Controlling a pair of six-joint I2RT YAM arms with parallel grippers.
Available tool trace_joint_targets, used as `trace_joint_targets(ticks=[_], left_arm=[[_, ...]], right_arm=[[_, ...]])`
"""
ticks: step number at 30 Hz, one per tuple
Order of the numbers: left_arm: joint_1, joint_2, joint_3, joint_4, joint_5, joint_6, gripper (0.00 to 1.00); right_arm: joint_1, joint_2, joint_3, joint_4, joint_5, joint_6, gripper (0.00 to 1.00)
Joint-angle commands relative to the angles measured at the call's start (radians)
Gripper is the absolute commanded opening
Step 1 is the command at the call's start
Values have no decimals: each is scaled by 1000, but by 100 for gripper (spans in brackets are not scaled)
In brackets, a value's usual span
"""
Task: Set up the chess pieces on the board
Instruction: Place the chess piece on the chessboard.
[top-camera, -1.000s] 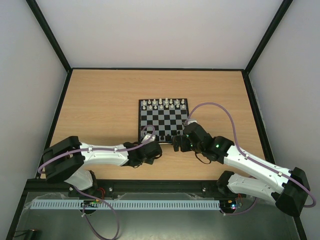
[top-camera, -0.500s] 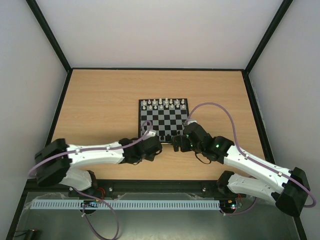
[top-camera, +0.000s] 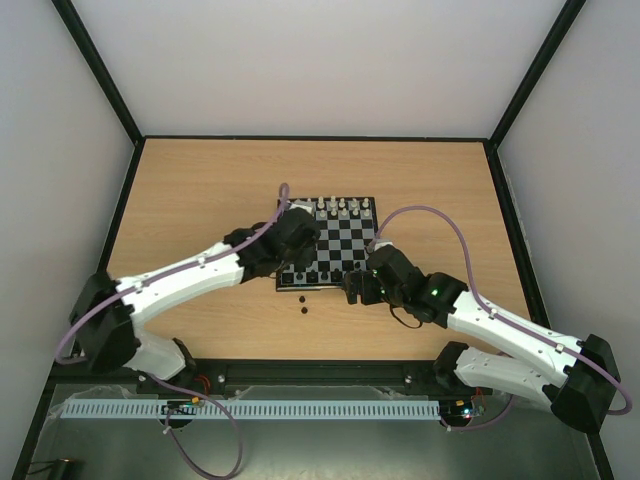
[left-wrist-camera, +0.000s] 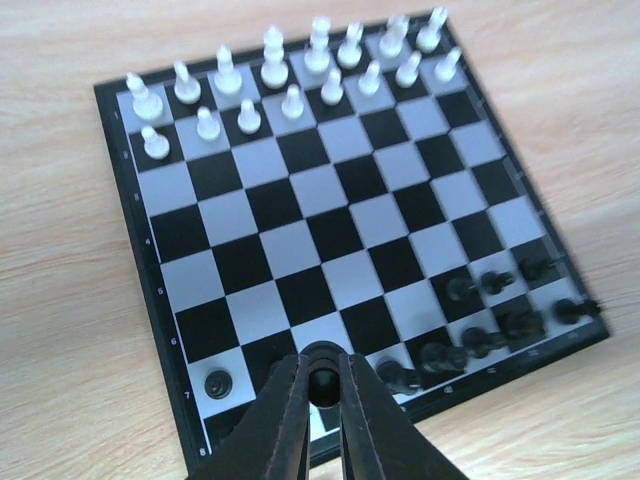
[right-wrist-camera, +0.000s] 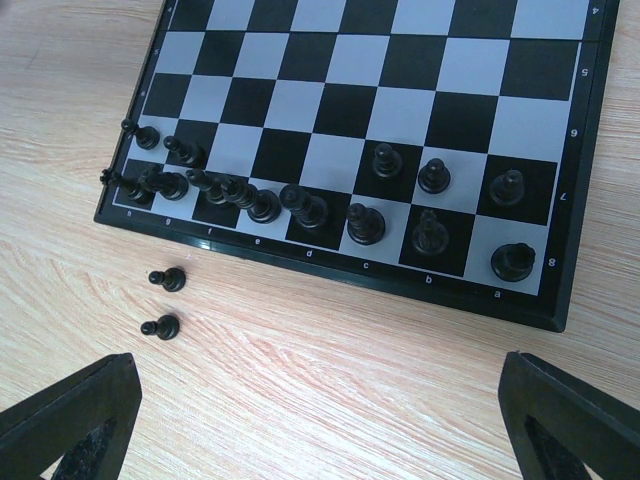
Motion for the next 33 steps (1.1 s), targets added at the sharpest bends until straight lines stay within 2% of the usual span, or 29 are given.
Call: trace_joint_targets(ticks=[1, 16, 33], left_arm=[[17, 103, 3, 33, 20, 84, 9], [19, 202, -127, 255, 57, 87, 8], [19, 319, -144, 313, 36, 79, 8]], right_arm=[[3, 2, -8, -9, 6, -7, 99], [2, 9, -12, -4, 3, -10, 99], [2, 9, -14, -1, -4, -11, 99]])
